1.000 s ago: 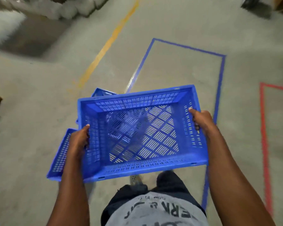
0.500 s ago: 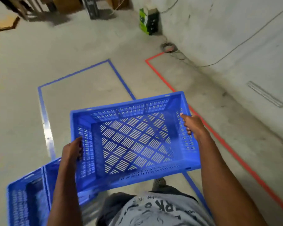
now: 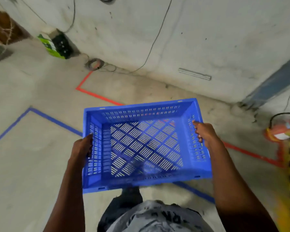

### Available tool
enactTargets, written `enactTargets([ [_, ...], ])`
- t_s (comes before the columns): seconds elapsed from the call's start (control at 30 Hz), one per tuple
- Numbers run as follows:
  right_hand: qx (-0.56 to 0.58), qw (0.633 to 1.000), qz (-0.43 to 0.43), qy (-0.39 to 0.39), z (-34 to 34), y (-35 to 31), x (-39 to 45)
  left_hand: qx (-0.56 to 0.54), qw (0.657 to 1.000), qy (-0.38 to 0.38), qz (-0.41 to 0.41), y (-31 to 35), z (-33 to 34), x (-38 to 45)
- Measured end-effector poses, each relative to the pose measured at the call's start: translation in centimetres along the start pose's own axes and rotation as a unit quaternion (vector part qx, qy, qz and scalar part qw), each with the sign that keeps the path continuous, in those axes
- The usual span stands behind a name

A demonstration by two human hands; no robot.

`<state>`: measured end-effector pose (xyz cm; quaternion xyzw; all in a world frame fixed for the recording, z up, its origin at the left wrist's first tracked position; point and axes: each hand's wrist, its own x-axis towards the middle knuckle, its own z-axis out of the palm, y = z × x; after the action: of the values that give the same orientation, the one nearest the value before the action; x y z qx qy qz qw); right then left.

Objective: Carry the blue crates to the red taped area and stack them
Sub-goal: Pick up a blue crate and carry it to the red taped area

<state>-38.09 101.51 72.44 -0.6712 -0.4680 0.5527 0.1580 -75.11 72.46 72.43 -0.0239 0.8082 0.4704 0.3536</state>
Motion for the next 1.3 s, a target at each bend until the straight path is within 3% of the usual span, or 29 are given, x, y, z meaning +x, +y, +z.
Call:
enactTargets([
  [0.4, 0.108, 0.98, 0.071, 0.151, -1.2, -5.5, 10.8, 0.099, 0.98, -0.161, 0.06, 19.6, 16.5, 16.5],
  [0.63, 0.127, 0.971, 0.096, 0.177, -4.7, -8.1, 20.0, 0.133, 0.97, -0.194, 0.058, 24.8, 28.2, 22.3],
  [1.0, 0.089, 0.976, 0.142, 0.14, -8.7, -7.0, 41.2, 0.195, 0.961, -0.19, 0.049, 26.4, 45.5, 32.4],
  [1.13, 0.09, 0.977, 0.145, 0.127, -7.4, -7.1, 48.1, 0.208, 0.956, -0.2, 0.049, 23.9, 51.6, 39.1],
  [1.3, 0.094, 0.975, 0.171, 0.108, -4.4, -1.0, 60.3, 0.225, 0.947, -0.228, 0.026, 18.0, 60.5, 50.2],
])
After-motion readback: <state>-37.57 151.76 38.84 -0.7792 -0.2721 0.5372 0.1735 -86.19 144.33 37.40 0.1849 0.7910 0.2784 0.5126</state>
